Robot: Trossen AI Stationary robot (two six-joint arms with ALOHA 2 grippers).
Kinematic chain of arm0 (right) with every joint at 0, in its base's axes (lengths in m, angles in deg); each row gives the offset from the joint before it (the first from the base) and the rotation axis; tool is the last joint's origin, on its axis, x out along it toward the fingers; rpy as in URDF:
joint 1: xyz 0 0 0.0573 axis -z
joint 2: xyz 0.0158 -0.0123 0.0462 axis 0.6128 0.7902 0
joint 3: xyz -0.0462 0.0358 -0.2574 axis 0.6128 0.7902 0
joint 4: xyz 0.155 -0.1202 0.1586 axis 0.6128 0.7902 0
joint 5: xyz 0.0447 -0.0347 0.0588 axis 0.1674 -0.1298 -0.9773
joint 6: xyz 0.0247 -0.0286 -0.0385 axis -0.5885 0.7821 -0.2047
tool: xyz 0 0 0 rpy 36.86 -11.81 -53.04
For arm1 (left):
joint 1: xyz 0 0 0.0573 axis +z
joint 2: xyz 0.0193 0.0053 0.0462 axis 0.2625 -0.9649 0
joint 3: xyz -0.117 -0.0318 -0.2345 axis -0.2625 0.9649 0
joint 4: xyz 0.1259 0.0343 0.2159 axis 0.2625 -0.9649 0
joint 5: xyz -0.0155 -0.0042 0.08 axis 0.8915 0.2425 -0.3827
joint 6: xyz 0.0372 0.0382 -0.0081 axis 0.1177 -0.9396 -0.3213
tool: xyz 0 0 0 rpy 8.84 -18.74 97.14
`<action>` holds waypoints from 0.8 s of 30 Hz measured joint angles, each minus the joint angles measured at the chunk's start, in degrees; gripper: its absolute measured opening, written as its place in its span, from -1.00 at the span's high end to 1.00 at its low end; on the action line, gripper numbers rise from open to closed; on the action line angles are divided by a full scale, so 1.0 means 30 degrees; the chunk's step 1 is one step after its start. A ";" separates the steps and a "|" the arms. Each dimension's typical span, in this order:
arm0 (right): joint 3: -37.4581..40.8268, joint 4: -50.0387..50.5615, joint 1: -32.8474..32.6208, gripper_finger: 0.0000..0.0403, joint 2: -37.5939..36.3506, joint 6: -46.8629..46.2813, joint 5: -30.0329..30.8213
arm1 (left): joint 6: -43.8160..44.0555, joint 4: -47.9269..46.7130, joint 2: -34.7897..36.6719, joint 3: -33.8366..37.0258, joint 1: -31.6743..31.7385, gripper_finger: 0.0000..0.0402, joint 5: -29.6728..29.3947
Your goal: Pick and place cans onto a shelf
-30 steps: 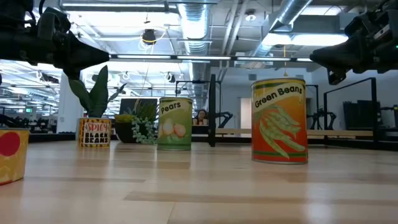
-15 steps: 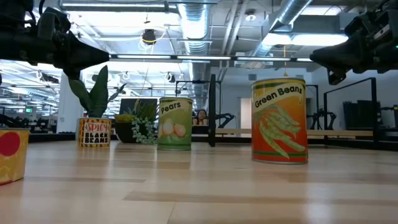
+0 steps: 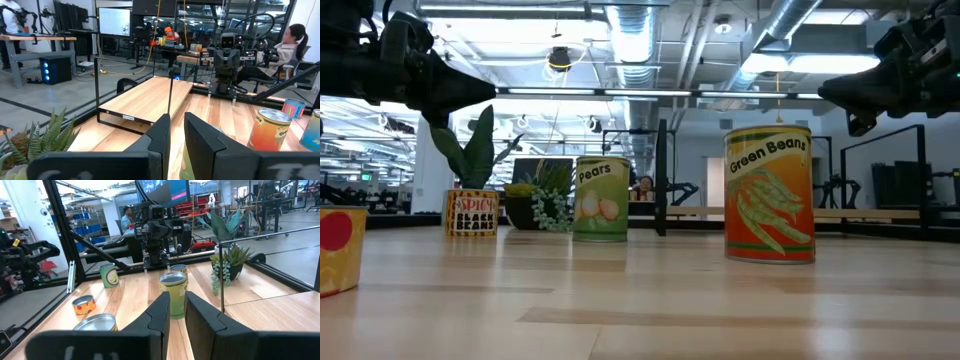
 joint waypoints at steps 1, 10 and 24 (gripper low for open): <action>-0.0001 0.0004 0.0007 0.60 -0.0006 0.0003 0.0001 | -0.0004 0.0000 0.0004 0.0001 0.0003 0.77 0.0001; -0.0007 -0.0440 0.0036 0.60 -0.0007 -0.0398 -0.0051 | 0.4323 0.0004 0.0000 -0.0006 0.0000 0.77 0.0007; -0.0007 -0.1131 -0.0015 0.59 -0.0007 -0.9661 -0.0058 | 1.1993 -0.0003 0.0006 -0.0001 -0.0001 0.77 0.0045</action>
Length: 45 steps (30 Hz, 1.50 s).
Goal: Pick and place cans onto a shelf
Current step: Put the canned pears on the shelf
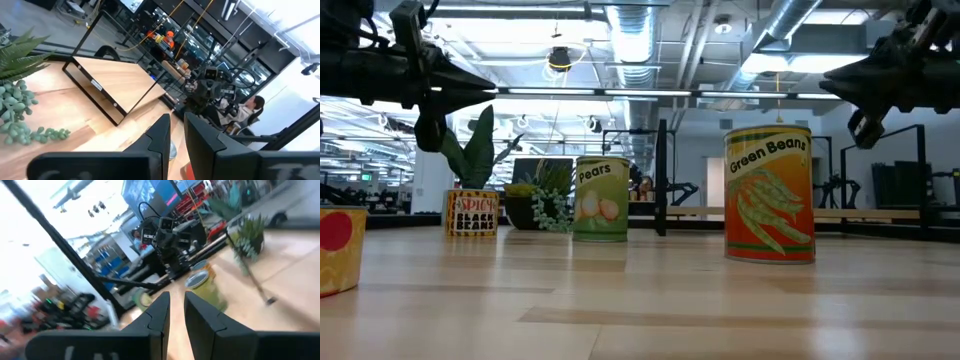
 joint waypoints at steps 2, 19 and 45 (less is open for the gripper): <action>0.0000 0.0011 0.0001 0.59 0.0000 -0.1138 0.0000 | -0.0071 0.0007 0.0001 -0.0006 0.0007 0.77 -0.0014; 0.0000 -0.1527 0.0020 0.60 0.0034 -0.0628 0.4634 | 0.0671 0.1641 -0.0071 0.0025 0.0005 0.77 -0.2132; -0.0004 0.0183 0.0023 0.60 0.0032 -0.0676 0.4528 | -0.5283 -0.6159 -1.8966 -1.5003 0.0085 0.77 0.0078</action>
